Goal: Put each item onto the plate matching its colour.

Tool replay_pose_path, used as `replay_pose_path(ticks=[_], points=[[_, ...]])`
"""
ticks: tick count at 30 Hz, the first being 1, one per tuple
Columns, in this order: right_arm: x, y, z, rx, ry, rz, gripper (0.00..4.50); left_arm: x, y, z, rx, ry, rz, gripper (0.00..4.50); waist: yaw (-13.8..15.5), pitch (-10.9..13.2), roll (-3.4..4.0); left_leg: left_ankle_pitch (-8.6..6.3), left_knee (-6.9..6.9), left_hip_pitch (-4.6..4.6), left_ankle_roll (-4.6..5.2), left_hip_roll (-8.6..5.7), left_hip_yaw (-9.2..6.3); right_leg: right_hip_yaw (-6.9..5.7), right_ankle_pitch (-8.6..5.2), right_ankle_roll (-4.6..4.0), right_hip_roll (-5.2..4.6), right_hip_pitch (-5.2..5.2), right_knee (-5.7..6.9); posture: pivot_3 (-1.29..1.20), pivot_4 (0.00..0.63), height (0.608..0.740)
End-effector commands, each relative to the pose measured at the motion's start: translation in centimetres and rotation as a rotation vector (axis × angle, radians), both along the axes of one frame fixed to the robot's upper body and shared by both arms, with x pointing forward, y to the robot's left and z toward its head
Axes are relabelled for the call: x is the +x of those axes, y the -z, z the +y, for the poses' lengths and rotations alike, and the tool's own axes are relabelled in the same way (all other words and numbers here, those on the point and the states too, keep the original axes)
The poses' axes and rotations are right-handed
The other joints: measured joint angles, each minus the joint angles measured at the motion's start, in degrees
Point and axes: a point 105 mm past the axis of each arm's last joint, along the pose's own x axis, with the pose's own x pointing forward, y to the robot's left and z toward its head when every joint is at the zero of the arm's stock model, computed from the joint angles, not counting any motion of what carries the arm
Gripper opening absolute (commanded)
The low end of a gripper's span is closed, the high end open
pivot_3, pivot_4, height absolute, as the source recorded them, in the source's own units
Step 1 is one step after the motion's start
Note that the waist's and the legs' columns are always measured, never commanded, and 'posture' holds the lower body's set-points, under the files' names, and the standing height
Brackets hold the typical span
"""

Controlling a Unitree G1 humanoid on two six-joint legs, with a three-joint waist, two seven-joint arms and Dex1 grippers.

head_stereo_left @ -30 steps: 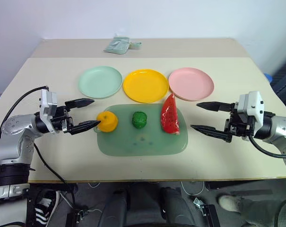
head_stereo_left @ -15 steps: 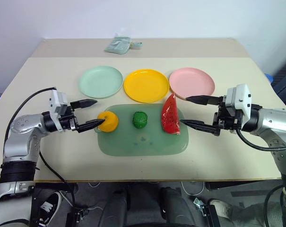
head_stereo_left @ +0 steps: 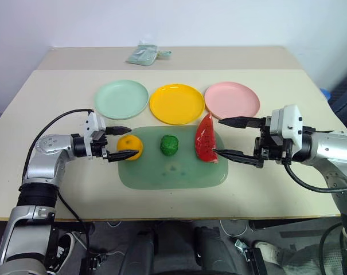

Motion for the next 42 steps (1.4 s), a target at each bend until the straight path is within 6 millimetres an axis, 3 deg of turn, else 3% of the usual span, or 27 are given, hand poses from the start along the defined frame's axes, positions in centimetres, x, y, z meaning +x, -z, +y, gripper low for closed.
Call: replay_pose_path(ticks=[1,3,6,9,11,14,17,21,24,29,32,33,38,42], points=[[-0.6,-1.0,0.5,0.006,-0.018,-0.058,3.44,1.1,0.5,0.3,0.068,-0.057,-0.018,3.63,0.13,0.0,-0.01,0.0,0.01,0.0,0.0,0.0,0.0,0.0,0.0,0.0,0.0,0.0,0.0,0.0,0.15,0.74],[-0.6,-1.0,0.4,0.005,-0.009,-0.061,3.44,1.7,1.0,0.7,0.134,-0.078,-0.048,2.94,0.2,-0.01,-0.02,0.0,0.04,0.0,0.0,0.0,-0.02,-0.01,0.0,0.0,0.0,0.01,0.02,0.0,0.15,0.74],[-0.5,-1.0,0.4,0.009,0.0,-0.065,3.44,2.4,0.0,0.1,0.093,-0.082,-0.094,2.91,0.06,-0.01,-0.02,0.0,0.05,0.03,0.0,0.0,0.0,-0.01,0.0,0.0,0.0,0.04,0.02,0.0,0.15,0.74],[-0.2,-1.0,0.3,0.022,0.015,-0.072,3.44,4.3,-4.1,-1.3,-0.124,-0.157,-0.152,2.91,0.37,0.0,-0.05,0.0,0.08,-0.01,0.0,-0.01,-0.04,-0.03,0.0,0.01,0.0,0.04,0.04,0.0,0.15,0.74],[0.0,-1.1,0.3,0.039,0.027,-0.075,3.44,6.1,-6.9,-1.9,-0.198,-0.229,-0.205,2.91,0.47,0.04,-0.1,0.0,0.17,-0.07,0.0,-0.02,-0.07,-0.05,0.01,0.02,0.0,0.03,0.04,0.0,0.15,0.74],[0.4,-1.2,0.5,0.059,0.04,-0.086,3.44,8.2,-9.6,-3.4,-0.27,-0.283,-0.248,2.91,0.53,0.06,-0.16,0.0,0.22,-0.09,0.0,-0.03,-0.1,-0.08,0.03,0.06,0.02,0.04,0.05,0.0,0.15,0.74],[3.0,-1.1,-0.3,0.027,0.178,-0.159,3.44,10.7,-10.1,-6.7,-0.318,-0.332,-0.215,2.91,0.62,0.04,-0.17,0.0,0.21,-0.08,0.0,-0.06,-0.07,-0.07,0.03,0.07,0.0,0.04,0.02,0.0,0.15,0.74],[6.2,-1.6,-1.4,0.076,0.357,-0.175,3.44,12.2,-9.7,-10.1,-0.325,-0.382,-0.208,2.91,0.58,0.03,-0.17,0.0,0.18,-0.06,0.0,-0.08,-0.04,-0.06,0.05,0.1,-0.01,0.06,0.0,0.0,0.15,0.74],[7.4,-1.6,-1.9,0.085,0.44,-0.19,3.44,12.5,-8.4,-11.5,-0.316,-0.402,-0.161,2.91,-0.14,0.03,-0.17,0.0,0.06,-0.08,0.0,-0.08,-0.02,-0.04,0.05,0.09,0.0,-0.06,-0.01,0.0,0.15,0.74],[7.2,-1.5,-1.9,0.084,0.456,-0.206,3.44,12.6,-6.7,-12.3,-0.287,-0.414,-0.121,2.91,-0.12,0.04,-0.16,0.01,-0.02,-0.1,0.0,-0.08,0.01,0.0,0.05,0.09,0.0,-0.14,0.0,0.0,0.15,0.74],[7.0,-1.6,-2.0,0.089,0.461,-0.214,3.44,12.6,-6.1,-12.4,-0.263,-0.425,-0.129,4.28,0.01,0.04,-0.16,0.01,0.03,-0.1,0.0,-0.08,0.01,0.0,0.05,0.1,0.0,-0.13,0.01,0.0,0.15,0.74],[6.9,-1.6,-2.0,0.09,0.462,-0.217,3.44,12.5,-6.2,-12.5,-0.269,-0.418,-0.13,4.45,0.09,0.04,-0.16,0.01,0.04,-0.1,0.0,-0.08,0.01,0.0,0.05,0.1,0.0,-0.12,0.01,0.0,0.15,0.74],[6.6,-1.9,-2.0,0.1,0.455,-0.221,3.44,12.5,-7.7,-11.9,-0.272,-0.403,-0.209,4.45,0.06,0.04,-0.16,0.01,0.05,-0.1,0.0,-0.09,0.01,0.0,0.05,0.1,-0.01,-0.09,0.0,0.0,0.15,0.74],[6.4,-2.3,-1.9,0.121,0.438,-0.217,3.44,9.9,-11.8,-11.5,-0.467,-0.094,-0.196,4.45,-0.17,0.04,-0.16,0.01,0.04,-0.1,0.0,-0.09,0.01,0.0,0.05,0.1,0.01,-0.1,0.0,0.0,0.15,0.74]])
